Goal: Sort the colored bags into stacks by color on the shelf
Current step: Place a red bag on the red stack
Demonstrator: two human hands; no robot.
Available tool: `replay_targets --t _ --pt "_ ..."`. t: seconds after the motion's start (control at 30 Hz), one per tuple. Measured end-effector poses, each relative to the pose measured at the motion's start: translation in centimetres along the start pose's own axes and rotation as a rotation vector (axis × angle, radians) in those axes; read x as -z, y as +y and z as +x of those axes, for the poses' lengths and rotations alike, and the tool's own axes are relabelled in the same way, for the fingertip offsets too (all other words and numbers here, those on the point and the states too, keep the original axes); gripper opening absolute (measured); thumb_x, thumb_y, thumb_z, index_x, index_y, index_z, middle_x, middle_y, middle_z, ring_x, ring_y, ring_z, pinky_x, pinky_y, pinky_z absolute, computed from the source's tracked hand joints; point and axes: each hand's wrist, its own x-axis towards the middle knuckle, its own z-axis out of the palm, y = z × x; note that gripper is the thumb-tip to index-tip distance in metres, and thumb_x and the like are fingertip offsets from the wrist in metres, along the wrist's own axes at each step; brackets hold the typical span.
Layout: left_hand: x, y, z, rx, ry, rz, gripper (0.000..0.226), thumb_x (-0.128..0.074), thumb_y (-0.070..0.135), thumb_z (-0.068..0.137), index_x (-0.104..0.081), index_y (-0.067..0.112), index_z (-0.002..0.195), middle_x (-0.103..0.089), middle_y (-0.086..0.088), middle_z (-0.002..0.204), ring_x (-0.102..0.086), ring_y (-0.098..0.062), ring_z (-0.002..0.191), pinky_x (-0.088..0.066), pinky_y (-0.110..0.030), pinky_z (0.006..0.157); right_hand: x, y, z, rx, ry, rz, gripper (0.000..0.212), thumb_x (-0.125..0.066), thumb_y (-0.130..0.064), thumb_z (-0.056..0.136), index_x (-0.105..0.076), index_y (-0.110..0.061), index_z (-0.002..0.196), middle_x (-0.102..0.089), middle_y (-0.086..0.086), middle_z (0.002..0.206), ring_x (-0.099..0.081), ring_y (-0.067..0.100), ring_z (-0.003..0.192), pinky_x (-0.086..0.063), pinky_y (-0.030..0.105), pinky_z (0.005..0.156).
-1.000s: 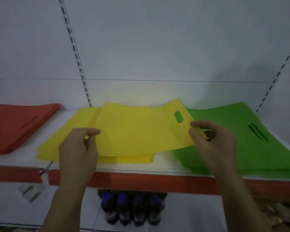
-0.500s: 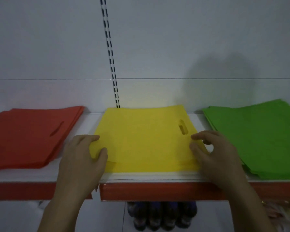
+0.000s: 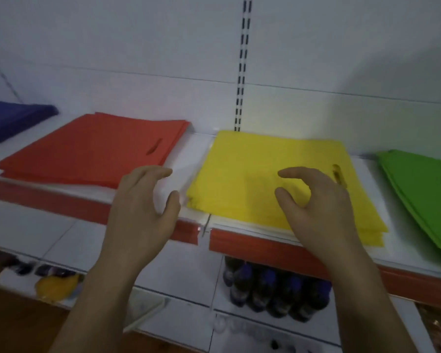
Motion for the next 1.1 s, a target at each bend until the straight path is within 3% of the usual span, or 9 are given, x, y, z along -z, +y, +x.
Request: replay_targets --t 0.1,0.3,0.47,0.57,0.63,0.7,0.8,0.93,1.1 --pt "3.2 -2.5 -1.7 0.082 0.062 0.069 0.03 -0.064 0.021 0.09 -0.063 0.019 0.12 -0.061 0.003 0.122 -0.054 -0.017 0.116 -0.044 -0.033 0.098 -3.4 -2.8 0.3 0.091 -0.088 0.074 0.025 -0.068 -0.026 0.091 -0.068 -0.027 0.115 -0.062 -0.017 0.115 -0.055 0.008 0.117 -0.034 0.018 0.093" --pt "10.0 -8.3 -5.4 0.267 0.194 0.169 0.034 -0.063 0.025 0.093 -0.061 0.022 0.128 -0.06 0.004 0.131 -0.053 -0.014 0.121 -0.045 -0.04 0.104 -11.5 -11.3 -0.3 0.24 -0.258 0.247 0.024 -0.069 -0.022 0.089 -0.07 -0.028 0.112 -0.063 -0.02 0.109 -0.05 -0.006 0.106 -0.026 -0.003 0.09" --pt "16.3 -14.9 -7.0 0.386 0.249 0.254 0.037 -0.06 0.03 0.094 -0.058 0.023 0.131 -0.057 0.003 0.133 -0.058 -0.02 0.11 -0.051 -0.045 0.097 -17.9 -19.6 -0.9 0.35 -0.357 0.337 0.028 -0.07 -0.018 0.087 -0.07 -0.025 0.115 -0.068 -0.014 0.112 -0.059 0.003 0.109 -0.04 0.017 0.097" --pt "21.0 -20.1 -7.8 0.433 0.255 0.345 0.044 -0.06 0.032 0.094 -0.055 0.02 0.136 -0.053 0.003 0.139 -0.05 -0.015 0.125 -0.044 -0.035 0.105 -22.6 -25.5 -1.5 0.417 -0.408 0.356 0.029 -0.069 -0.02 0.087 -0.069 -0.025 0.116 -0.068 -0.015 0.111 -0.06 0.004 0.107 -0.043 0.022 0.098" --pt "24.6 -23.7 -8.5 0.479 0.247 0.39 0.048 -0.059 0.036 0.095 -0.051 0.021 0.139 -0.049 0.004 0.144 -0.048 -0.006 0.119 -0.043 -0.026 0.098 -26.0 -29.8 -2.1 0.462 -0.461 0.353 0.032 -0.069 -0.023 0.088 -0.068 -0.025 0.119 -0.068 -0.014 0.114 -0.06 0.004 0.109 -0.043 0.022 0.097" --pt "28.1 -27.3 -9.2 0.54 0.245 0.422 0.052 -0.06 0.038 0.095 -0.047 0.022 0.143 -0.046 0.005 0.146 -0.048 -0.003 0.112 -0.04 -0.021 0.092 -29.3 -34.0 -2.8 0.505 -0.539 0.343 0.037 -0.068 -0.029 0.089 -0.065 -0.025 0.126 -0.066 -0.014 0.121 -0.057 0.002 0.112 -0.04 0.02 0.095" --pt "33.3 -32.5 -10.1 0.604 0.231 0.488 0.058 -0.061 0.041 0.094 -0.044 0.021 0.145 -0.044 0.004 0.149 -0.046 -0.014 0.131 -0.042 -0.03 0.102 -33.9 -39.6 -3.4 0.546 -0.601 0.342 0.04 -0.067 -0.034 0.09 -0.061 -0.029 0.129 -0.061 -0.019 0.125 -0.05 -0.004 0.113 -0.035 0.013 0.092" --pt "39.8 -39.2 -9.5 0.623 0.207 0.563 0.062 -0.059 0.045 0.093 -0.04 0.022 0.147 -0.04 0.004 0.152 -0.041 -0.015 0.138 -0.04 -0.035 0.109 -39.6 -46.3 -3.6 0.549 -0.618 0.39 0.038 -0.068 -0.032 0.091 -0.061 -0.03 0.129 -0.057 -0.024 0.118 -0.045 -0.012 0.105 -0.029 -0.003 0.082" --pt "45.6 -46.0 -8.1 0.62 0.213 0.59 0.062 -0.057 0.046 0.093 -0.039 0.023 0.148 -0.038 0.006 0.153 -0.038 -0.015 0.14 -0.04 -0.039 0.111 -45.8 -53.6 -3.6 0.573 -0.674 0.385 0.04 -0.068 -0.033 0.091 -0.061 -0.029 0.13 -0.06 -0.019 0.125 -0.05 -0.002 0.112 -0.034 0.019 0.091"
